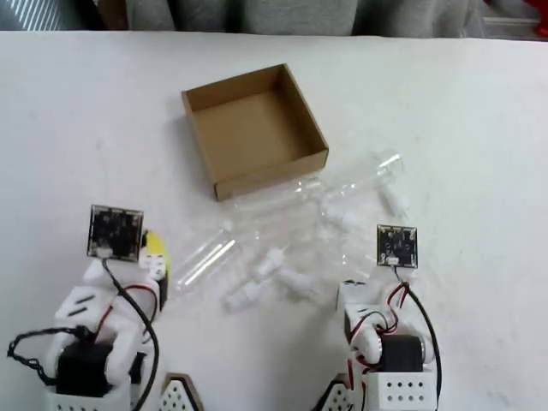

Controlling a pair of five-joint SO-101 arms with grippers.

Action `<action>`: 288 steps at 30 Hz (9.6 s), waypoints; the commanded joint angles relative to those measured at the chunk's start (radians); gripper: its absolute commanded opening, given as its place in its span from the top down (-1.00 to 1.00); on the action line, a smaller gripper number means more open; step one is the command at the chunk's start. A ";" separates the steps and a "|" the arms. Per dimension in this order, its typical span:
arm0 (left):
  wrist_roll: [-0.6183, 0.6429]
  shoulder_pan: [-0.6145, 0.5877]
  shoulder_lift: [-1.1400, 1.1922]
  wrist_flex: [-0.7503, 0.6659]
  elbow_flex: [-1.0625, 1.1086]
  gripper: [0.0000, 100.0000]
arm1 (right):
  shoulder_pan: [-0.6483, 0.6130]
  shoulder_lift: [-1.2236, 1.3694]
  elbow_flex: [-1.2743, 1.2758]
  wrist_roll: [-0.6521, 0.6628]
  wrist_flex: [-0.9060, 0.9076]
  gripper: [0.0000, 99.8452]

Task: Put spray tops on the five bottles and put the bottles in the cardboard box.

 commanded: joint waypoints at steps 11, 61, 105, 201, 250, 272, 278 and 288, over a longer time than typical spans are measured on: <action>0.163 0.173 0.515 -0.005 -0.183 0.94 | 0.007 -0.005 0.009 0.008 0.007 0.97; 0.183 0.369 0.575 -0.150 0.153 0.94 | -0.039 -0.008 0.008 0.012 -0.050 0.96; 0.167 -0.088 0.578 -0.330 0.186 0.94 | -0.030 0.944 -0.793 0.351 -0.423 0.97; 0.166 -0.094 1.121 -0.416 -0.072 0.94 | -0.021 2.634 -2.593 0.580 0.407 0.97; 0.166 -0.094 1.121 -0.437 -0.068 0.94 | 0.021 2.163 -1.944 0.224 0.148 0.78; 0.166 -0.094 1.121 -0.437 -0.069 0.94 | 0.019 2.198 -1.947 -0.078 0.328 0.97; 0.166 -0.094 1.121 -0.437 -0.069 0.94 | 0.015 2.190 -1.918 -0.199 0.295 0.95; 0.166 -0.094 1.121 -0.437 -0.069 0.94 | -0.007 2.203 -1.912 -0.354 0.151 0.90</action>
